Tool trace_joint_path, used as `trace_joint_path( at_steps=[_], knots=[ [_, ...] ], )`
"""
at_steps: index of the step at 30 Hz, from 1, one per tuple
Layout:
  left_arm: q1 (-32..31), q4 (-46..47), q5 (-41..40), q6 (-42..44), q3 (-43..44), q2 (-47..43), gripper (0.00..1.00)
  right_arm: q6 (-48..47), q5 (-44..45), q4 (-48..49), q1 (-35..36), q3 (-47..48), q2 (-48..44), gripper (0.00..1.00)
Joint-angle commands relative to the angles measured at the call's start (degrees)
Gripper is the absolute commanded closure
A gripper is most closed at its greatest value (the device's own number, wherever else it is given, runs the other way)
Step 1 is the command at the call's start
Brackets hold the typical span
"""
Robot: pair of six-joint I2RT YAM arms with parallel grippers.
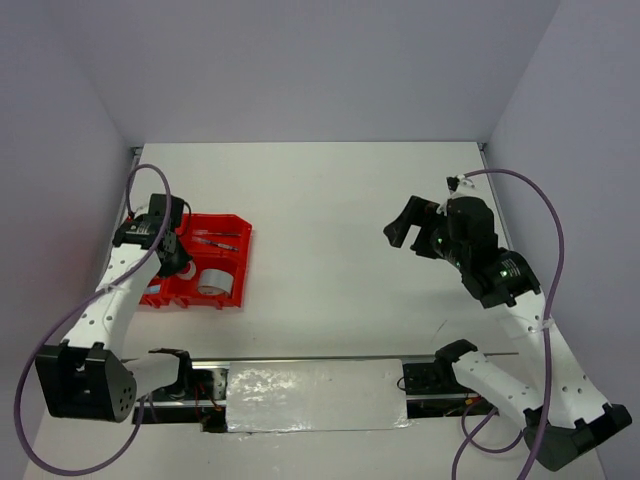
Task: Sort the stationery into containers
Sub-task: Place the stationery in the storage box.
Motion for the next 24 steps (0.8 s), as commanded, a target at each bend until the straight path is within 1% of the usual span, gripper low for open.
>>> trace_joint_path(
  at_steps=[1, 2, 6, 7, 9, 10, 12, 13, 16, 20, 21, 23, 24],
  knots=[
    [2.34, 3.78, 2.14, 2.18, -1.67, -0.33, 0.91, -0.90, -4.74, 5.89, 0.13, 0.07, 0.96, 0.00],
    [3.30, 4.05, 1.18, 2.18, -2.02, 0.20, 0.88, -0.98, -5.20, 6.42, 0.13, 0.16, 1.66, 0.00],
    [5.16, 5.80, 1.43, 3.41, -2.29, 2.93, 0.86, -1.77, -6.34, 6.69, 0.13, 0.95, 2.98, 0.00],
    [5.16, 6.42, 1.17, 3.67, -2.38, 3.19, 0.79, -1.95, -6.43, 6.69, 0.13, 1.29, 3.16, 0.00],
    [5.16, 6.60, 1.25, 3.94, -2.38, 3.81, 0.71, -2.30, -6.43, 6.69, 0.13, 1.47, 3.25, 0.00],
    [5.24, 6.60, 1.25, 3.94, -2.38, 3.99, 0.59, -2.39, -6.43, 6.77, 0.13, 1.56, 3.34, 0.00],
    [5.24, 6.77, 1.69, 4.03, -2.99, 4.34, 0.50, -2.57, -6.43, 6.77, 0.13, 1.82, 3.43, 0.00],
    [5.24, 6.69, 1.43, 3.77, -3.17, 4.34, 0.43, -2.65, -6.43, 6.77, 0.13, 2.09, 3.60, 0.00],
    [5.24, 6.78, 1.78, 3.94, -3.79, 4.08, 0.29, -3.09, -6.34, 6.60, 0.13, 2.96, 3.78, 0.00],
    [5.24, 5.37, 3.01, 5.25, -1.33, 2.94, 0.23, -4.15, -5.91, 5.64, 0.13, 4.63, 4.30, 0.00],
    [5.24, 4.15, 3.53, 6.74, 0.85, 2.32, 0.22, -4.93, -5.73, 5.20, 0.13, 6.03, 4.39, 0.00],
    [5.33, 2.91, 5.12, 8.59, 3.32, 1.44, 0.14, -6.43, -5.03, 2.84, 0.13, 7.97, 4.83, 0.00],
    [5.24, 1.43, 5.38, 10.25, 6.03, 0.48, 0.12, -6.96, -4.24, 1.77, 0.04, 9.02, 5.01, 0.00]
  ],
)
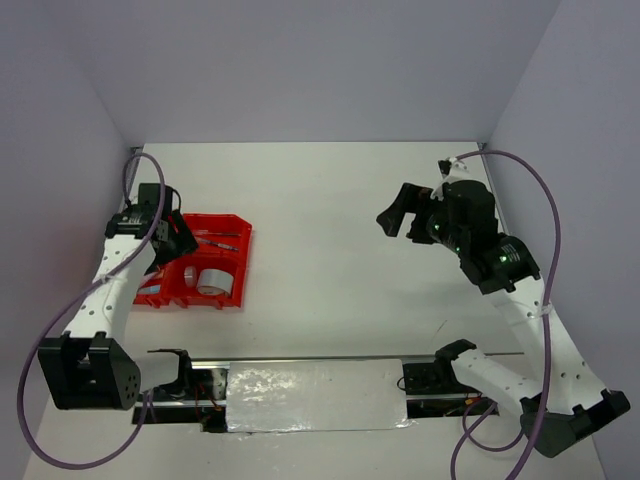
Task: Sort the stationery into containers
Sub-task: Place the stationery in the storage box, then reset both arms
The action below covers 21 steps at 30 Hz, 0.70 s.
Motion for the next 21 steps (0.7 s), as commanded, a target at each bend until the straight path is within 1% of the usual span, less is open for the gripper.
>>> trace_joint_path(
  at_steps=[1, 3, 5, 6, 8, 9, 10, 13, 14, 16, 17, 18, 21],
  knots=[
    [0.20, -2.58, 2.82, 5.04, 7.71, -3.88, 0.09, -3.88, 2.29, -2.30, 0.13, 7.47, 0.00, 0.00],
    [0.19, -3.99, 3.89, 7.77, 10.71, -5.90, 0.08, -5.90, 6.32, -7.04, 0.13, 11.95, 0.00, 0.00],
    [0.19, -4.61, 5.20, 9.96, 12.46, -7.74, 0.07, -8.00, 8.18, -12.13, 0.13, 14.95, -0.08, 0.00],
    [0.19, -4.61, 5.56, 10.58, 12.65, -10.01, 0.07, -8.45, 10.28, -13.89, 0.13, 17.84, -0.43, 0.00],
    [0.28, -4.26, 6.78, 12.42, 11.95, -14.05, 0.07, -9.50, 12.23, -18.29, 0.13, 20.31, -0.96, 0.00],
    [0.19, -3.13, 7.66, 13.39, 11.42, -15.64, 0.01, -9.77, 13.54, -19.61, 0.21, 22.50, -1.75, 0.00],
    [0.11, -3.38, 8.02, 13.83, 10.90, -16.96, 0.01, -10.12, 13.90, -21.62, 0.13, 23.39, -2.45, 0.00],
    [0.02, -6.53, 2.68, 11.04, 7.13, -21.09, 0.01, -10.30, 14.61, -24.71, 0.13, 25.51, -5.61, 0.00],
    [0.02, -7.07, 0.48, 8.94, 6.24, -23.98, 0.01, -10.30, 14.61, -25.15, 0.30, 25.16, -6.67, 0.00],
    [-0.24, -9.17, -0.68, 6.47, 5.44, -26.46, 0.01, -10.21, 14.70, -27.08, 0.13, 24.81, -9.57, 0.00],
    [-0.51, -10.05, -0.86, 3.67, 5.88, -28.12, 0.01, -10.21, 14.70, -27.96, 0.13, 24.90, -10.19, 0.00],
    [-1.03, -10.67, 1.06, 2.77, 6.66, -29.01, 0.01, -10.13, 14.87, -29.19, 0.13, 25.24, -11.15, 0.00],
    [-0.95, -13.75, 6.77, 0.13, 13.42, -32.96, 0.01, -9.95, 14.08, -33.24, 0.13, 26.65, -13.43, 0.00]
  ],
)
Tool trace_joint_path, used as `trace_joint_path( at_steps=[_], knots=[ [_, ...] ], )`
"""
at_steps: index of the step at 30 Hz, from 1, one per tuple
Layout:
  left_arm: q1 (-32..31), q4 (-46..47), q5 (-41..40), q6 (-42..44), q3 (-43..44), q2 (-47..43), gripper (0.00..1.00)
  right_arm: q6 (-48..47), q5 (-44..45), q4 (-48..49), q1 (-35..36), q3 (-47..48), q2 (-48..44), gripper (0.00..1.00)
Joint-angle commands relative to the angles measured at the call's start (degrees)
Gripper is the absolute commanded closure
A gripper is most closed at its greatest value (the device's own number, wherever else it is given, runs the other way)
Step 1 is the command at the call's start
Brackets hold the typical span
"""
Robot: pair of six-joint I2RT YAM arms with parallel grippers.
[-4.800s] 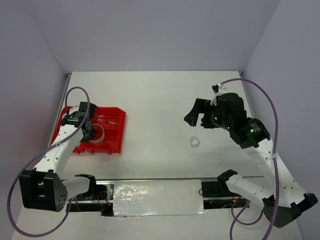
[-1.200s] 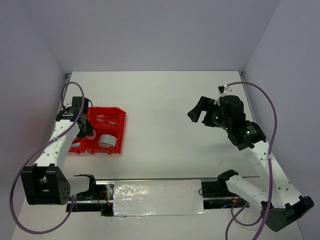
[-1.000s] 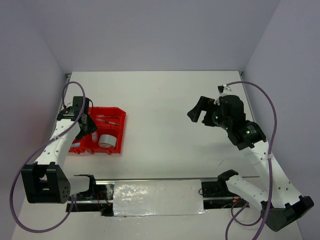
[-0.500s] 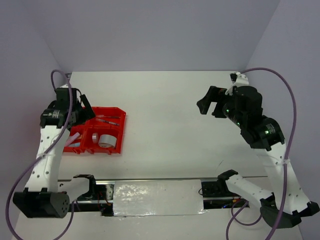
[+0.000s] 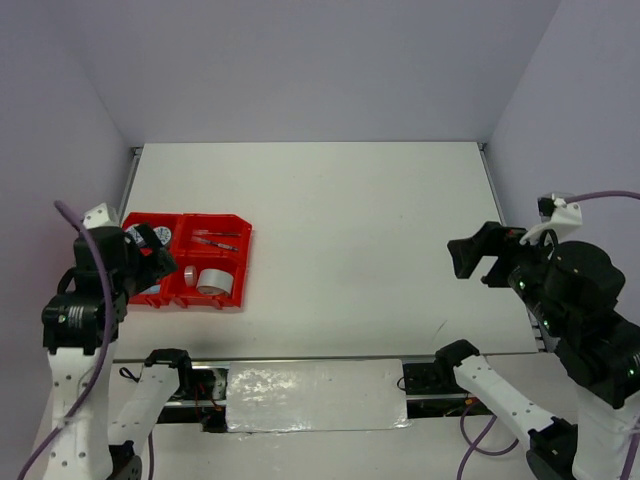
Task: Sort the stationery into containers
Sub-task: Reset both arms
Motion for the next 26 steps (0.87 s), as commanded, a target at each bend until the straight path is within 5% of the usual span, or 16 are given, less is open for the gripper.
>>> trace_joint_path(
  at_steps=[1, 7, 15, 26],
  knots=[
    [-0.34, -3.26, 4.34, -4.64, 9.51, -4.57, 0.01, -0.92, 0.16, -6.57, 0.00, 2.13, -1.83, 0.00],
    [-2.52, -15.73, -2.13, 0.11, 18.68, -13.79, 0.01, -1.97, 0.95, -10.53, 0.08, 2.05, -7.90, 0.00],
    [-2.53, -15.75, -2.86, 2.23, 21.07, -22.24, 0.01, -1.80, 2.88, -12.30, 0.08, -0.85, -13.62, 0.00],
    [-2.53, -10.48, -5.24, 0.46, 16.84, -22.25, 0.01, -1.45, 3.41, -13.09, 0.00, 1.78, -12.65, 0.00]
  ],
)
